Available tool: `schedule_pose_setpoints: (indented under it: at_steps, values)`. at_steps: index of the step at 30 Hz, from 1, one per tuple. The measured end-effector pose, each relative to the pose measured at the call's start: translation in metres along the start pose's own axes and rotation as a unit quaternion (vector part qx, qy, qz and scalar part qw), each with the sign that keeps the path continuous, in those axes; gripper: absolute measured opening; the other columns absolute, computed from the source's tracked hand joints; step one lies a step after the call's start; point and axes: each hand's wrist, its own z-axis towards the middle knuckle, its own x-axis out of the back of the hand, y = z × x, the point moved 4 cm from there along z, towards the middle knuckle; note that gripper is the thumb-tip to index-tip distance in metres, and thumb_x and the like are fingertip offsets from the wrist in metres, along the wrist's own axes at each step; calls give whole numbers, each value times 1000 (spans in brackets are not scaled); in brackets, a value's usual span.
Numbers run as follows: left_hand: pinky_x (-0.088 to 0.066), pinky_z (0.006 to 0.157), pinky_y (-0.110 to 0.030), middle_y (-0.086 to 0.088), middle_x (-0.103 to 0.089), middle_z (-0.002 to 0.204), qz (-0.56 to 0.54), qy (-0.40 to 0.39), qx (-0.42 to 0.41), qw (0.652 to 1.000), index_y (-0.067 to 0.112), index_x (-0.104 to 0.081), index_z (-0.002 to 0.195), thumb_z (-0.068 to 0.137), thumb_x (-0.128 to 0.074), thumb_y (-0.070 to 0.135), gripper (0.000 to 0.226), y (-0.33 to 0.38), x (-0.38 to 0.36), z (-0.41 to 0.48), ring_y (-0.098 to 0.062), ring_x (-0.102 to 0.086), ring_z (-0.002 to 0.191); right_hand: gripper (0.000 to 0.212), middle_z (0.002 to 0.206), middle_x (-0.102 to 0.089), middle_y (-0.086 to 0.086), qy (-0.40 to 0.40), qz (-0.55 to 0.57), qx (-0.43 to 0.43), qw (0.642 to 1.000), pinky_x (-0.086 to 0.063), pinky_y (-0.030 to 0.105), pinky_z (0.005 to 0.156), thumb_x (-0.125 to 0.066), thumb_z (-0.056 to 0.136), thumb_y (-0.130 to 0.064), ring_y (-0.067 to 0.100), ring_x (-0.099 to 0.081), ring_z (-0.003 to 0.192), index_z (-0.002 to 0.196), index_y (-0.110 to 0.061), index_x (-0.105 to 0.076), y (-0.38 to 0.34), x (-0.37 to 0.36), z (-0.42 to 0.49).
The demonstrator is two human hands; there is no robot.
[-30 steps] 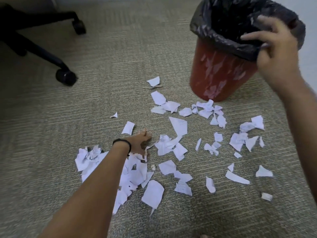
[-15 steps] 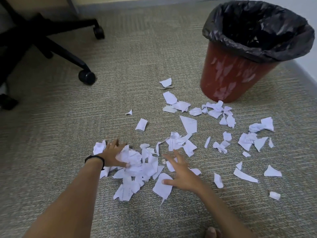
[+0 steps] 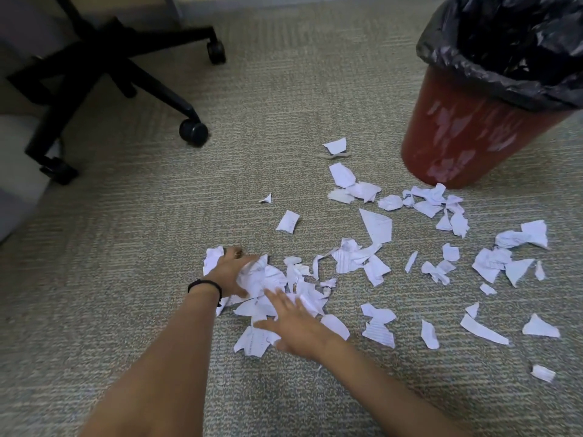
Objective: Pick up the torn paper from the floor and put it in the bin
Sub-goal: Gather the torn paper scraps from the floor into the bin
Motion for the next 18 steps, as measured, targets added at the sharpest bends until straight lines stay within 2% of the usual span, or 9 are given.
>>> schedule_pose_setpoints:
  at_steps: [2, 5, 7, 9, 13, 15, 16, 18]
  values:
    - [-31, 110, -33, -14, -19, 148, -32, 37, -10, 999, 27, -35, 144, 71, -80, 13, 87, 6, 0, 1, -29, -26, 137, 56, 157, 6, 19, 13, -20, -9, 1000, -6, 61, 115, -47, 87, 8, 39, 10, 144, 139, -14, -41, -1, -3, 0]
    - [-33, 104, -28, -14, -25, 141, -33, 57, -7, 998, 12, -42, 139, 73, -79, 12, 75, 13, -3, 2, -27, -33, 131, 50, 153, -16, 24, 53, -17, -27, 998, -20, 57, 112, -46, 82, 16, 41, -8, 144, 129, -2, -47, 6, 1, -7]
    - [-33, 101, -28, -16, -26, 139, -16, 64, 0, 998, 4, -43, 135, 77, -76, 13, 68, 17, -4, 4, -28, -37, 127, 49, 147, -28, 26, 71, -16, -33, 997, -36, 52, 100, -49, 77, 18, 41, -24, 137, 123, 2, -53, 11, 7, -12]
    - [-35, 100, -31, -18, -27, 139, -16, 61, -1, 998, 2, -43, 135, 80, -73, 12, 63, 26, -4, 7, -31, -42, 124, 46, 144, -31, 23, 80, -19, -67, 994, -45, 47, 83, -49, 76, 18, 38, -32, 130, 119, 1, -56, 21, 12, -17]
    - [-37, 93, -31, -18, -42, 129, 6, 72, -21, 997, 0, -51, 125, 84, -68, 12, 45, 48, 0, 15, -32, -47, 115, 52, 150, -23, 20, 99, -20, -140, 985, -43, 39, 69, -47, 77, 19, 37, -34, 129, 125, -2, -51, 44, 18, -30]
    - [-39, 88, -32, -19, -49, 122, 26, 65, -18, 997, -1, -55, 116, 86, -66, 13, 35, 57, 4, 18, -33, -50, 111, 51, 147, -28, 20, 87, -33, -164, 982, -38, 35, 64, -47, 79, 19, 36, -41, 124, 125, -1, -51, 57, 16, -34]
    - [-40, 86, -32, -19, -53, 119, 31, 64, -17, 997, -1, -57, 112, 86, -65, 12, 30, 61, 5, 18, -33, -51, 109, 46, 142, -33, 21, 88, -35, -170, 981, -36, 33, 60, -49, 78, 19, 35, -46, 117, 119, 0, -55, 61, 16, -37]
    - [-41, 81, -32, -19, -60, 113, 20, 66, -16, 997, 0, -61, 106, 87, -64, 11, 23, 66, 8, 18, -32, -55, 106, 31, 114, -54, 20, 100, -33, -182, 978, -25, 25, 43, -65, 65, 19, 30, -61, 87, 89, -1, -65, 76, 13, -37]
